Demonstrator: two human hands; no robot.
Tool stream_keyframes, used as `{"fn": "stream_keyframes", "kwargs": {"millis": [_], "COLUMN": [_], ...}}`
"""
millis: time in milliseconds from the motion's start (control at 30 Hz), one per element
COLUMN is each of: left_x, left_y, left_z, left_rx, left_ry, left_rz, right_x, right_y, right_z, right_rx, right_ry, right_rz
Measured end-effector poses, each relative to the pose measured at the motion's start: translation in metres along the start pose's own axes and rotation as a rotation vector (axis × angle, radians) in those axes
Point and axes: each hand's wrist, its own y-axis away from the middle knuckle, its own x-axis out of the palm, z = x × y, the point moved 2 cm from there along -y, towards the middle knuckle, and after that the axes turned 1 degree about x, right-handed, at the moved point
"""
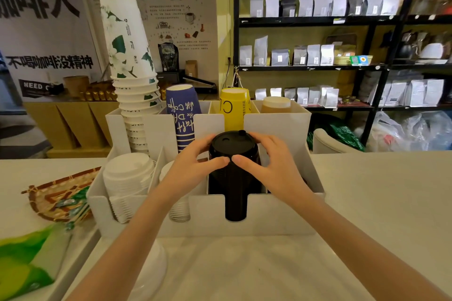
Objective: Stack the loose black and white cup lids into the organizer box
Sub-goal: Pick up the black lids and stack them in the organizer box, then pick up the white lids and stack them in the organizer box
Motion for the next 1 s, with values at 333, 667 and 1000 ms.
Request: {"fn": "stream_keyframes", "kwargs": {"millis": [333,667,1000], "left_x": [-0.014,-0.071,-0.088], "left_y": [0.018,0.109,0.177], "left_z": [-0.002,0.033,0.101], "left_rx": [-0.004,-0.054,-0.363], "left_ry": [-0.062,-0.141,-0.467], "left_rz": [-0.029,-0.209,-0.022], "right_x": [-0.010,0.059,0.137], "right_y": [0.010,0.079,0.113], "right_z": [0.023,0.066,0.060], "right_rx": [0.004,-0.156,0.068], "right_ry": [-0.025,-0.121,-0.067], "right_rz": [-0.069,0.154,0.636]}}
